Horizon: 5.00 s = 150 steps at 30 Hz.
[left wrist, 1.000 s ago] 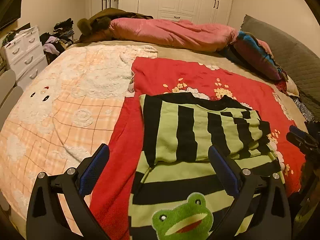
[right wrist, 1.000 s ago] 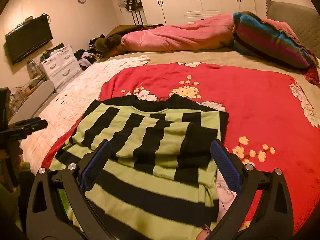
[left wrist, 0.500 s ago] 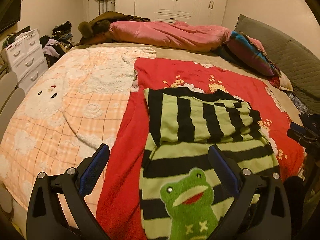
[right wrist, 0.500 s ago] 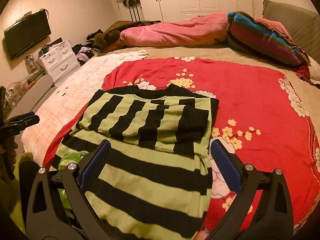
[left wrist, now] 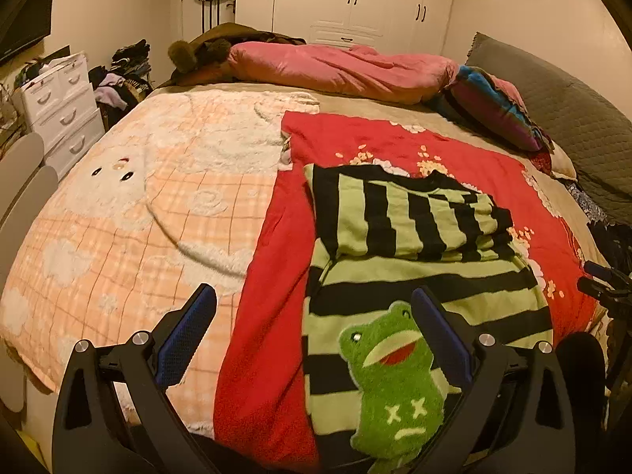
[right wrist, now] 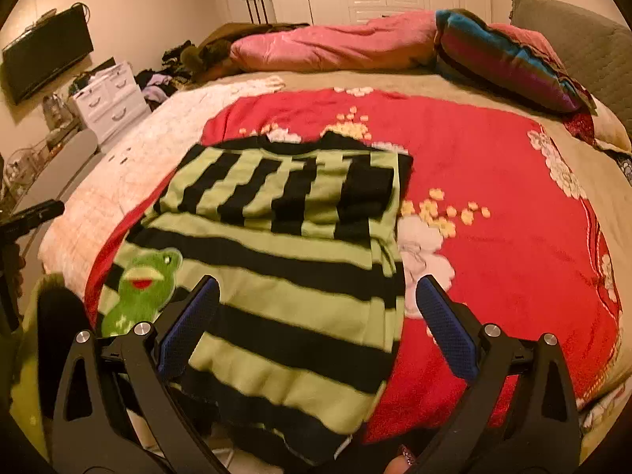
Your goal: Fold small clothes
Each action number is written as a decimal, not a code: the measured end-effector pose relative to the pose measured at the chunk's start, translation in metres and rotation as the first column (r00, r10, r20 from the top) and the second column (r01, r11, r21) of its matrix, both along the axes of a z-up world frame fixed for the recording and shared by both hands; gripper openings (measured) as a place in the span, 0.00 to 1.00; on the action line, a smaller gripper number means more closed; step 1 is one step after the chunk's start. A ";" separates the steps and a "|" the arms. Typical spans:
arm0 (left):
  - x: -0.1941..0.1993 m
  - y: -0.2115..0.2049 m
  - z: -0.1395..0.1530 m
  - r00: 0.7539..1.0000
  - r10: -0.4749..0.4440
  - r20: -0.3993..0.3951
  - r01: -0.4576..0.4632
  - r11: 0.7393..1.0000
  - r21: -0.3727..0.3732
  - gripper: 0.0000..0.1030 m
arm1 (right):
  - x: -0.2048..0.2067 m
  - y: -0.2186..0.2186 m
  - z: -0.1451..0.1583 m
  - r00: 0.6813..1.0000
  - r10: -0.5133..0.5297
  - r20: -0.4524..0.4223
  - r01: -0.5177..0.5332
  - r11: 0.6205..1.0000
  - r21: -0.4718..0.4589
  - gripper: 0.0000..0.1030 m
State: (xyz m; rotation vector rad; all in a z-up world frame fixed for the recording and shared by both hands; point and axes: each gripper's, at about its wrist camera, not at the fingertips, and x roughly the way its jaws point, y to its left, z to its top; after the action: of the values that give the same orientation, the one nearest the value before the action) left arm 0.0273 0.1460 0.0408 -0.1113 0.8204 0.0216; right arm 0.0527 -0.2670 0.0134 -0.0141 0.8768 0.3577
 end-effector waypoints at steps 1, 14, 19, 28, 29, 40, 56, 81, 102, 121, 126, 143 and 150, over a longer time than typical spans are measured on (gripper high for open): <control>-0.002 0.001 -0.002 1.000 0.000 -0.007 0.000 1.000 0.003 0.96 | -0.003 -0.001 -0.003 1.000 -0.003 -0.008 0.003 1.000 -0.008 0.91; -0.028 -0.010 -0.045 0.990 -0.045 -0.135 0.046 0.999 0.007 0.96 | -0.028 -0.004 -0.038 0.992 -0.010 -0.125 0.006 0.999 -0.032 0.91; -0.032 -0.018 -0.063 0.976 -0.063 -0.210 0.066 0.998 0.009 0.96 | -0.028 0.002 -0.056 0.980 -0.024 -0.197 0.005 0.996 -0.093 0.91; -0.027 -0.025 -0.106 0.925 -0.104 -0.365 0.089 0.994 -0.056 0.96 | -0.019 0.008 -0.084 0.947 -0.042 -0.319 -0.011 0.987 -0.162 0.91; -0.026 -0.025 -0.112 0.916 -0.104 -0.387 0.086 0.994 -0.063 0.96 | -0.019 0.008 -0.086 0.943 -0.044 -0.330 -0.011 0.986 -0.164 0.91; -0.022 -0.024 -0.150 0.842 -0.149 -0.518 0.079 0.985 -0.155 0.95 | -0.015 0.004 -0.111 0.875 -0.018 -0.484 -0.044 0.992 -0.117 0.91; -0.024 -0.019 -0.134 0.891 -0.191 -0.413 0.077 0.958 -0.276 0.09 | -0.021 -0.022 -0.094 0.895 0.116 -0.430 -0.029 0.978 0.204 0.04; 0.125 0.020 -0.078 0.994 -0.003 -0.111 -0.047 0.898 -0.438 0.08 | 0.148 -0.042 -0.071 0.967 -0.038 -0.253 0.158 0.868 0.472 0.06; 0.065 -0.002 -0.062 0.994 -0.083 -0.075 0.093 0.986 0.136 0.51 | 0.083 -0.028 -0.055 0.992 0.064 0.109 -0.037 0.972 -0.231 0.57; 0.092 -0.050 -0.083 0.974 -0.167 -0.152 0.181 0.980 0.083 0.51 | 0.085 0.012 -0.067 0.978 0.172 0.117 -0.121 0.929 -0.350 0.65; 0.122 -0.028 -0.067 0.991 -0.087 -0.101 0.080 0.994 -0.073 0.51 | 0.107 0.006 -0.043 0.983 0.106 0.150 -0.077 0.979 -0.189 0.71; 0.113 -0.002 -0.050 1.000 0.009 -0.030 -0.015 0.977 -0.211 0.58 | 0.139 -0.038 -0.025 1.000 -0.031 0.006 0.029 0.988 0.152 0.82; 0.095 -0.006 -0.063 0.999 -0.008 -0.050 -0.006 0.963 -0.270 0.58 | 0.090 0.020 -0.051 0.989 0.143 -0.039 -0.144 0.990 -0.015 0.84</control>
State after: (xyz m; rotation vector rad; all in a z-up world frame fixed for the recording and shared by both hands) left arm 0.1223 0.1404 -0.0219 -0.3696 0.8706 -0.0892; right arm 0.1425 -0.2465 -0.0377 -0.0877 0.9187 0.4859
